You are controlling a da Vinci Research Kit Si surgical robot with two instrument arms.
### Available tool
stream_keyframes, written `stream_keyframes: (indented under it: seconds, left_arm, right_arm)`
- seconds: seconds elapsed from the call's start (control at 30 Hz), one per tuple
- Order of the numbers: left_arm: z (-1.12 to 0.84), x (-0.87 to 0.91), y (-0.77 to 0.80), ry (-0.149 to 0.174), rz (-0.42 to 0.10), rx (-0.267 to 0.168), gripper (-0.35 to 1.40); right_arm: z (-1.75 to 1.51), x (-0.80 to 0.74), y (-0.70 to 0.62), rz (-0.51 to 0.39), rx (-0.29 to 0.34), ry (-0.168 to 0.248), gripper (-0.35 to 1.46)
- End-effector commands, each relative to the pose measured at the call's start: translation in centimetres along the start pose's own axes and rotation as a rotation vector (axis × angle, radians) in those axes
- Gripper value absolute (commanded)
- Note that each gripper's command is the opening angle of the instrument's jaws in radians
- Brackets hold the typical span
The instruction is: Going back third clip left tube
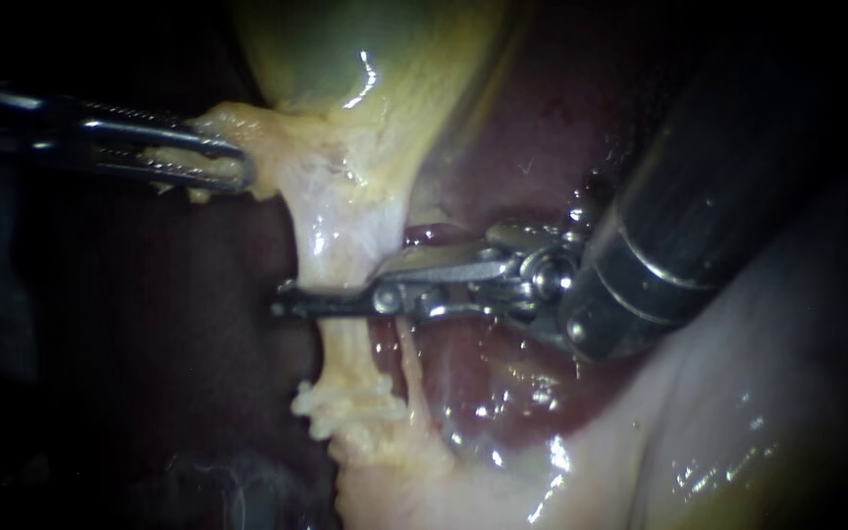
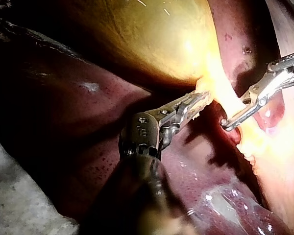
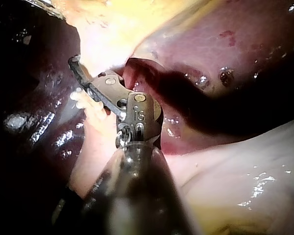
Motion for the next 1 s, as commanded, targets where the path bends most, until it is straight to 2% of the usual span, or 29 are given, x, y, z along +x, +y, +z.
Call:
stream_keyframes:
  seconds: [0.03,0.27,0.3,0.33,0.37,0.4,0.5,0.73,1.0]
  left_arm:
    - [0.00,-0.01,0.00,0.000,0.000,0.000,-0.35]
    - [0.00,-0.01,-0.01,0.000,0.001,0.000,-0.35]
    - [0.01,-0.01,-0.01,0.000,0.001,0.000,-0.35]
    - [0.01,-0.01,-0.01,0.000,0.001,0.000,-0.35]
    - [0.01,-0.01,-0.01,0.000,0.001,0.000,-0.35]
    - [0.01,-0.02,-0.01,0.000,0.001,0.000,-0.35]
    - [0.01,-0.02,-0.01,0.000,0.001,0.000,-0.35]
    - [0.00,-0.03,-0.02,0.000,0.002,0.000,-0.35]
    - [-0.02,-0.04,-0.03,0.000,0.003,-0.001,-0.35]
  right_arm:
    - [0.00,0.00,0.00,0.000,0.001,0.000,-0.35]
    - [-0.01,0.00,0.01,-0.048,-0.001,0.000,-0.35]
    - [-0.01,0.00,0.01,-0.071,0.005,-0.001,-0.25]
    - [-0.01,0.00,0.02,-0.082,0.017,0.002,-0.09]
    - [0.00,0.01,0.03,-0.099,0.026,0.014,0.14]
    - [0.01,0.02,0.04,-0.104,0.028,0.020,0.27]
    - [0.04,0.02,0.06,-0.122,0.028,0.023,0.42]
    - [0.05,-0.01,0.14,-0.196,0.025,0.022,0.47]
    - [-0.05,-0.12,0.28,-0.380,0.026,0.017,0.49]
